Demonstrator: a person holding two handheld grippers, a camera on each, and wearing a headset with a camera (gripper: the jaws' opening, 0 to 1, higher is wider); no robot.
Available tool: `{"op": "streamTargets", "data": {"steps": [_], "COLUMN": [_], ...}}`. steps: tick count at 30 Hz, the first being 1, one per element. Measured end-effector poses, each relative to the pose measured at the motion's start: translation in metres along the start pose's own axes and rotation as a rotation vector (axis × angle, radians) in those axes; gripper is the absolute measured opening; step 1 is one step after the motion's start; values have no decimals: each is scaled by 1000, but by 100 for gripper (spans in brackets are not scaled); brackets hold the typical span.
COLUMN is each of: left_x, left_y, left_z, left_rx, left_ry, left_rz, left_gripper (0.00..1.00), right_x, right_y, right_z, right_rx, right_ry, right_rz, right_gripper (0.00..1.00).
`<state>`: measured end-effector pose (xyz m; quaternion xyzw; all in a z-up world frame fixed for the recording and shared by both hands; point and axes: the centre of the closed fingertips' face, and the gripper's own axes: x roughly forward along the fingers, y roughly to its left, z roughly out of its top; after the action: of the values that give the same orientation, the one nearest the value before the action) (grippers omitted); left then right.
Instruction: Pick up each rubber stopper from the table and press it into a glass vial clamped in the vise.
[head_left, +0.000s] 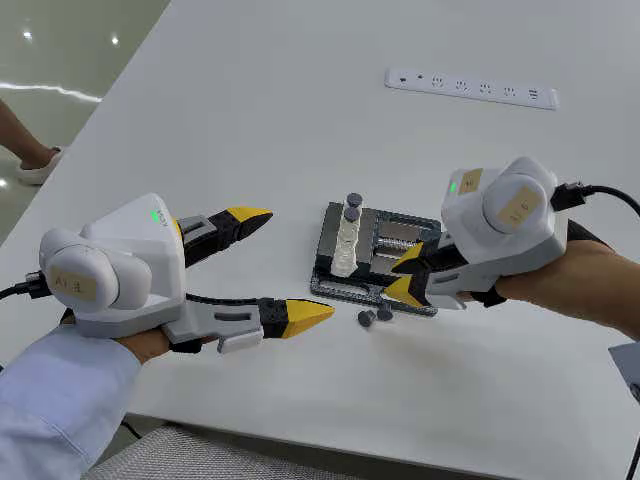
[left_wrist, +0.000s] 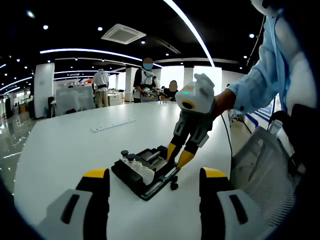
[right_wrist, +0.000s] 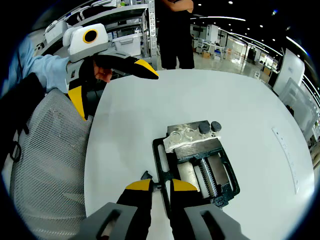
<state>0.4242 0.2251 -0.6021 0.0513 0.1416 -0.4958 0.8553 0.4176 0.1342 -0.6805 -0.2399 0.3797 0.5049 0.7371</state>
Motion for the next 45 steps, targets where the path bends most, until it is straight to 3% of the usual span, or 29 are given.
{"op": "streamTargets", "data": {"steps": [14,28,38,42,45], "left_x": [2,3,4,4,5], "left_y": [-4,-5,-6,-7,-8], "left_z": [-1,-3,-5,-5,-6], "left_rx": [0,-8,-15,-15,-17], "left_ry": [7,8,9,7,10], "left_rz": [-10,-12,-14,-19,-22], "left_gripper": [70,70,69,69,69], "right_x": [10,18,18,13,8], "right_y": [10,9,10,13,19], "right_z": [-17,-18,-20,-19,-21], "right_rx": [-28,-72,-150,-180,-234], "right_ry": [47,75,97,96,107], "right_rz": [26,25,41,64,122], "right_gripper": [4,1,0,0,0]}}
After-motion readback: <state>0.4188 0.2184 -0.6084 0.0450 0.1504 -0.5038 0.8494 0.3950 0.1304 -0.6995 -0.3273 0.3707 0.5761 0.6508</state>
